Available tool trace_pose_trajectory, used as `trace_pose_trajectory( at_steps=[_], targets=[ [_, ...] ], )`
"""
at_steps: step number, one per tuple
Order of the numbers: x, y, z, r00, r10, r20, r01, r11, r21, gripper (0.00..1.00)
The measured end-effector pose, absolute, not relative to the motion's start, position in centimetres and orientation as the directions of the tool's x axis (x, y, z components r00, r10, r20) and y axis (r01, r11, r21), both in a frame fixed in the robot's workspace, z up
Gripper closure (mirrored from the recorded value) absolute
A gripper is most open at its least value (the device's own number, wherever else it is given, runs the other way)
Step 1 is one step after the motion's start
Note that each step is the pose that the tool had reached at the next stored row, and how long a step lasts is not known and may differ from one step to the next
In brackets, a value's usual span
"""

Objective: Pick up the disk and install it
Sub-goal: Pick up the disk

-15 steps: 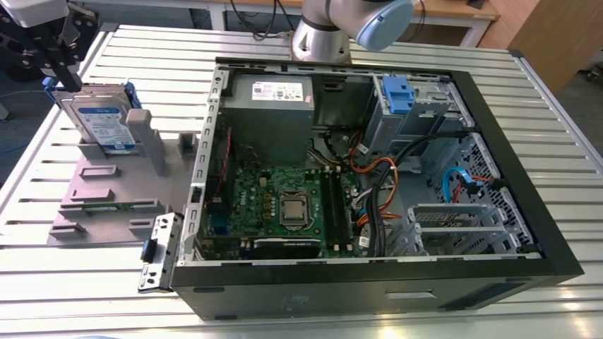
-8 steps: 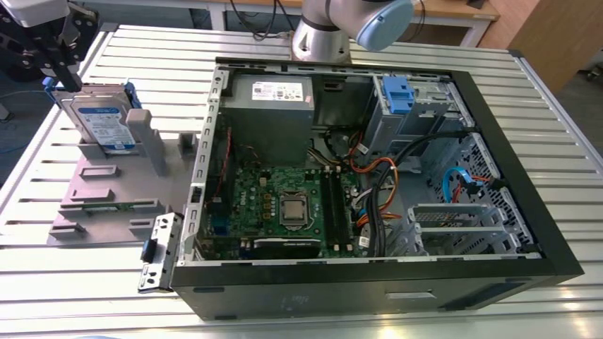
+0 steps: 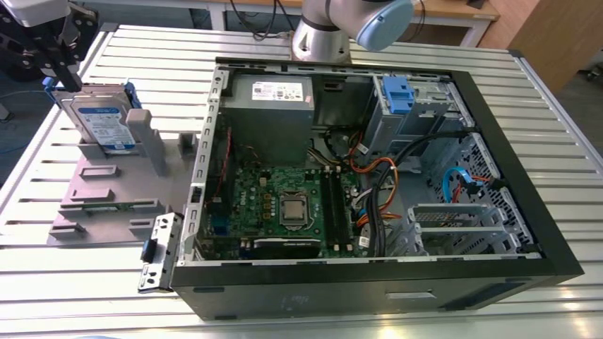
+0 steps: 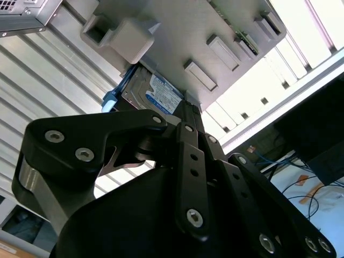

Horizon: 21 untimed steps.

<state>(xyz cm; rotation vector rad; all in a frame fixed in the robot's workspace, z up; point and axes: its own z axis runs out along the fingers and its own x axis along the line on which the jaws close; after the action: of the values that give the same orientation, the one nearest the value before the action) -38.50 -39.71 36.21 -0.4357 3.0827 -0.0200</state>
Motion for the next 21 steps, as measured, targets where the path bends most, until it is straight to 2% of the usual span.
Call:
trace_pose_trajectory(
  at_steps=[21],
  targets=[
    [-38.51, -39.71, 36.21, -0.954, -0.299, -0.026, -0.299, 0.954, -0.017, 0.89]
  ],
)
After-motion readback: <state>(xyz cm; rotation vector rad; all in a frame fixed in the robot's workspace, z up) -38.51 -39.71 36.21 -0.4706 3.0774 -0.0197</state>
